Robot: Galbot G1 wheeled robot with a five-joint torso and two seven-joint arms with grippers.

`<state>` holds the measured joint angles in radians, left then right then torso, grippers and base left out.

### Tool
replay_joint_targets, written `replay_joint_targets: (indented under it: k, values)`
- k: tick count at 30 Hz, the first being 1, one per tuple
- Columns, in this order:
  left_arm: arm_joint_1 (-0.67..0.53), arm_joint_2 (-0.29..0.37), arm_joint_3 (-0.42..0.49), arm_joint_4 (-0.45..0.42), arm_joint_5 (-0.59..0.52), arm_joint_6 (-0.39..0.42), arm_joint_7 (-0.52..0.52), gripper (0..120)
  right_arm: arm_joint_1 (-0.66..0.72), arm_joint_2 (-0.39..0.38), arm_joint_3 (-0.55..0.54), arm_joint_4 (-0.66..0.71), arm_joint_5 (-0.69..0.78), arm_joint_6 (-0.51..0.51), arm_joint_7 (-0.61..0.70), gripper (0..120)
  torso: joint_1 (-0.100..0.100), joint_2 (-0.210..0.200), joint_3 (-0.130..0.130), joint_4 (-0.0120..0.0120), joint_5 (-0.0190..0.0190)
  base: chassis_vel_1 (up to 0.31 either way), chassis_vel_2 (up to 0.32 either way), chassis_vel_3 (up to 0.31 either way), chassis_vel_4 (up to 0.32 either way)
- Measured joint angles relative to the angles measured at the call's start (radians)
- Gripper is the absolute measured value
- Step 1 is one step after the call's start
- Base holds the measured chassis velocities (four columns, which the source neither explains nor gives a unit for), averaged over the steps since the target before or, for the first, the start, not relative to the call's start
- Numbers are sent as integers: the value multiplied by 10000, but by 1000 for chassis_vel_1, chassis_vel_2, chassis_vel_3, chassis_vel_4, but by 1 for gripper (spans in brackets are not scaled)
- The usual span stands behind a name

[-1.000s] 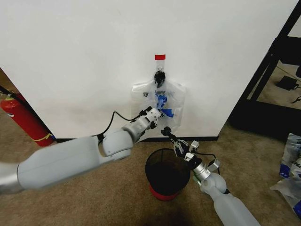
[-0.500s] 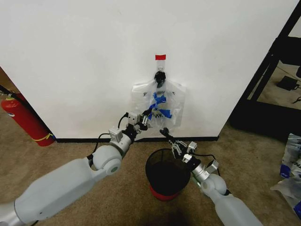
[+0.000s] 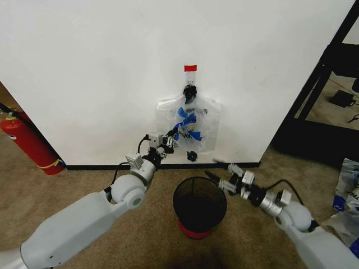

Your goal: Pick up the garbage bag from the wall and place it over the trash bin.

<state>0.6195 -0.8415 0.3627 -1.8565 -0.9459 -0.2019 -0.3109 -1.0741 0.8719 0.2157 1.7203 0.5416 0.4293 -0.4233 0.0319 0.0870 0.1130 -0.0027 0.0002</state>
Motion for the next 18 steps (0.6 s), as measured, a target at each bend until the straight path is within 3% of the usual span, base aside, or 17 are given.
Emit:
replay_joint_targets:
  k: [2,4,8,11,18]
  values:
    - [133,-58,-80,-36,-20,14,-15,0,540,-134,-598,-237,-490,4,962,77,0,0,0,1,-1,0,0,0,0]
    - [192,-76,-113,-57,-21,27,-19,0,779,-183,-861,-362,-686,-15,1285,79,0,0,0,-3,-1,0,0,0,0]
    - [501,-99,-309,-214,28,96,-9,0,2294,-319,-2011,-1128,-1398,-201,1937,97,0,0,1,-5,-2,0,0,0,0]
    - [621,-98,-417,-266,81,131,14,0,3024,-321,-2444,-1475,-1517,-194,1772,96,0,0,1,-4,-2,0,0,0,0]
    - [1100,-111,-963,-323,294,225,120,0,5648,45,-3956,-2929,-1244,-137,-144,72,1,-1,1,-1,-6,0,0,0,0]
